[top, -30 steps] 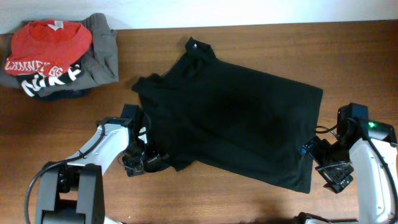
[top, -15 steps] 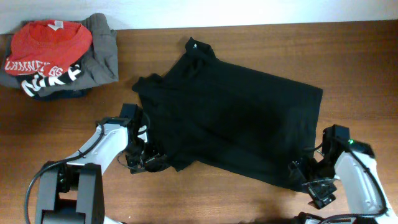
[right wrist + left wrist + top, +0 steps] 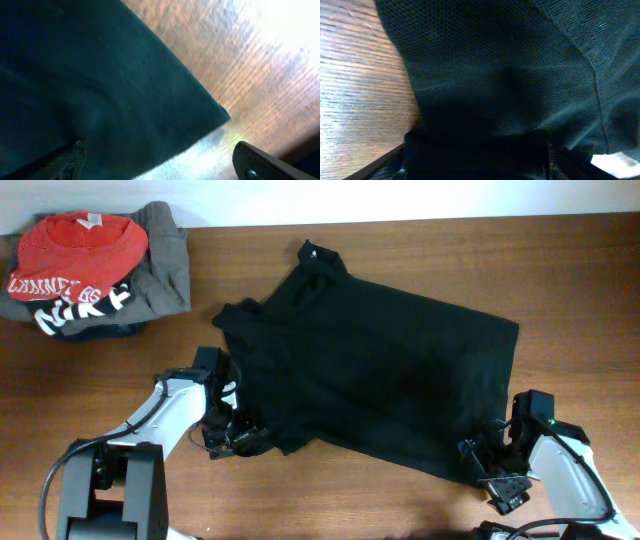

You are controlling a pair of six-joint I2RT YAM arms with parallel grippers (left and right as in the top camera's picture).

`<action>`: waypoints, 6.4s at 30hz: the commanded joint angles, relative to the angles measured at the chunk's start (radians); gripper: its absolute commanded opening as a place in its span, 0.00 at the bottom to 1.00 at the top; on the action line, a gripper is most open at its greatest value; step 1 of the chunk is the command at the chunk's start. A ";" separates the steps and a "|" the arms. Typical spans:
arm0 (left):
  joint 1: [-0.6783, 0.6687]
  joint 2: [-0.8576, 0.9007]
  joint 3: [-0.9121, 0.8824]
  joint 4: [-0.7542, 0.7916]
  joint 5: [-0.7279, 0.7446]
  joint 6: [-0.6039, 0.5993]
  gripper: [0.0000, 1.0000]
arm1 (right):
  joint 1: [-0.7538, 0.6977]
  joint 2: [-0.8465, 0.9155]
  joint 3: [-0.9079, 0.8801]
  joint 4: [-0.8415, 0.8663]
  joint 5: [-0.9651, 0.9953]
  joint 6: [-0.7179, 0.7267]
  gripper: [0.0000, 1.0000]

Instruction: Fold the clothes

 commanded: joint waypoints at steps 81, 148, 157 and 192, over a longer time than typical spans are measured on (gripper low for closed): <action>-0.037 0.027 0.133 0.750 -0.195 0.047 0.02 | 0.006 0.031 0.287 0.047 0.062 0.049 0.04; -0.100 0.164 0.233 0.426 -0.016 -0.108 0.01 | 0.334 0.163 0.306 0.179 -0.132 -0.272 0.29; -0.106 0.172 0.233 0.578 -0.015 -0.108 0.01 | 0.334 0.163 0.306 0.179 -0.132 -0.272 0.29; -0.108 0.172 0.325 0.857 0.123 0.032 0.01 | 0.334 0.163 0.316 0.212 -0.210 -0.336 0.29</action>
